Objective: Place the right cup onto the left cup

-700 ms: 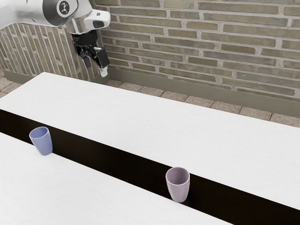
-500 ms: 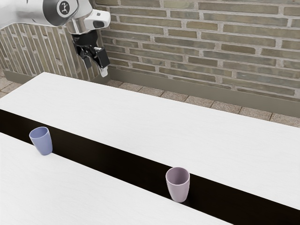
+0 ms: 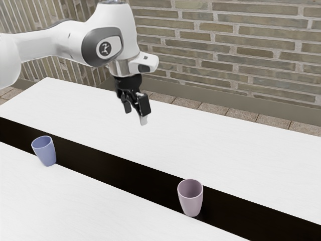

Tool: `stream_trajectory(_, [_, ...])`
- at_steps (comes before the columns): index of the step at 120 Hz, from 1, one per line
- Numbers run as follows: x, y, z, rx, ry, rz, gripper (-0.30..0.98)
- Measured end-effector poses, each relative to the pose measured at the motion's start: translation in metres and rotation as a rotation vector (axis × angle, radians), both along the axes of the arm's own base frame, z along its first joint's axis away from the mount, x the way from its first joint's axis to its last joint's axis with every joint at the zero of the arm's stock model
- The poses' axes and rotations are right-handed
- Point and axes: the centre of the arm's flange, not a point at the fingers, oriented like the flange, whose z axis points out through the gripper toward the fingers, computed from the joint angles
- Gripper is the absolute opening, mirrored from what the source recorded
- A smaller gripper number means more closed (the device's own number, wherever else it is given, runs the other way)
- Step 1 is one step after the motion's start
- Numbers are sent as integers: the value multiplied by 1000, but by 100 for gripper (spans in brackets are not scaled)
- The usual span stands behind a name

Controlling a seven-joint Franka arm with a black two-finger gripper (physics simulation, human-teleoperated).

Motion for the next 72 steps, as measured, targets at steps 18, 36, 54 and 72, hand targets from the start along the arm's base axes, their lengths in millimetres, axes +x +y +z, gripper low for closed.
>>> stream_trajectory(18, [0,-46,-33,-12,7,-7,69])
stream_trajectory(36, [-9,-71,-77,-28,34,14,69])
stream_trajectory(54, [-19,-112,-105,-57,44,-2,69])
stream_trajectory(72, [-10,-124,-134,-73,45,19,69])
